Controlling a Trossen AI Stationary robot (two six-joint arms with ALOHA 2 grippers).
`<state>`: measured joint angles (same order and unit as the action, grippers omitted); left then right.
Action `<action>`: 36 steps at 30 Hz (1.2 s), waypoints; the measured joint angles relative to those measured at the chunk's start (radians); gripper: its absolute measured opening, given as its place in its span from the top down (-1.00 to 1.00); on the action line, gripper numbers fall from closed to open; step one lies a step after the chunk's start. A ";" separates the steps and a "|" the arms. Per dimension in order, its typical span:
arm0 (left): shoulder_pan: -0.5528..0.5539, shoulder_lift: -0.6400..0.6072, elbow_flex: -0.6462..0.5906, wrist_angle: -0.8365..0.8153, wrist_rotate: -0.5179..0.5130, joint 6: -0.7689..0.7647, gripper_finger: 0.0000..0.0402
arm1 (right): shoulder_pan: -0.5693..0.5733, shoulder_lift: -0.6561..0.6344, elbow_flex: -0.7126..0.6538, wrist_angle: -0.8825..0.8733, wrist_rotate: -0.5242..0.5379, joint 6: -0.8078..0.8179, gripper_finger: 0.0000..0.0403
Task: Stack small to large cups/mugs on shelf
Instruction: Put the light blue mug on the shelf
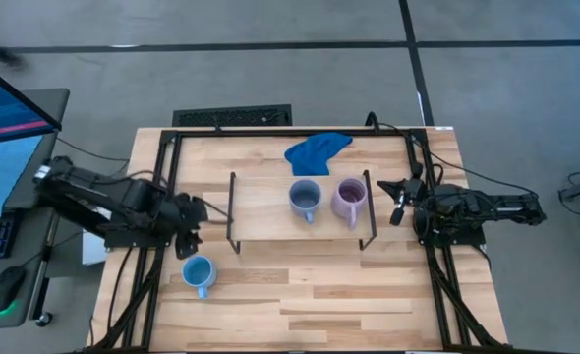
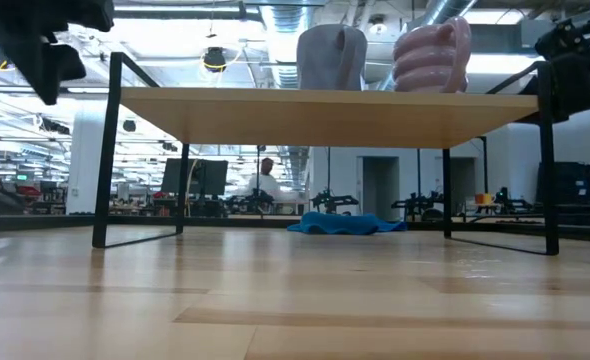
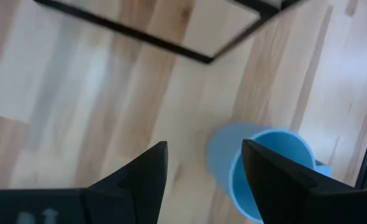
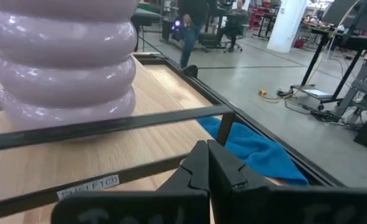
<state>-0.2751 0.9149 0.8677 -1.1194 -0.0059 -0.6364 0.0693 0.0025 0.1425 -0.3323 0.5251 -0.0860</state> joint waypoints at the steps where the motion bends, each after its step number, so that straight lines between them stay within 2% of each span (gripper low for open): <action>1: -0.026 0.018 0.000 0.002 0.000 -0.031 0.02 | 0.000 0.000 0.000 0.001 0.000 0.000 0.94; 10: -0.198 0.193 0.000 0.027 0.022 -0.217 0.02 | 0.000 0.000 0.000 0.000 0.000 -0.001 0.94; 19: -0.255 0.224 0.000 0.061 0.025 -0.301 0.02 | 0.000 0.000 0.000 -0.012 0.000 -0.001 0.94; 29: -0.258 0.224 0.000 0.058 0.035 -0.111 0.02 | 0.000 0.000 0.000 -0.012 0.000 -0.003 0.94; 36: -0.258 0.224 0.000 0.062 0.035 -0.083 0.02 | 0.000 0.000 0.000 -0.012 -0.001 -0.019 0.94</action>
<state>-0.5331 1.1393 0.8680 -1.0579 0.0292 -0.7195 0.0696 0.0029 0.1425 -0.3446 0.5243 -0.1055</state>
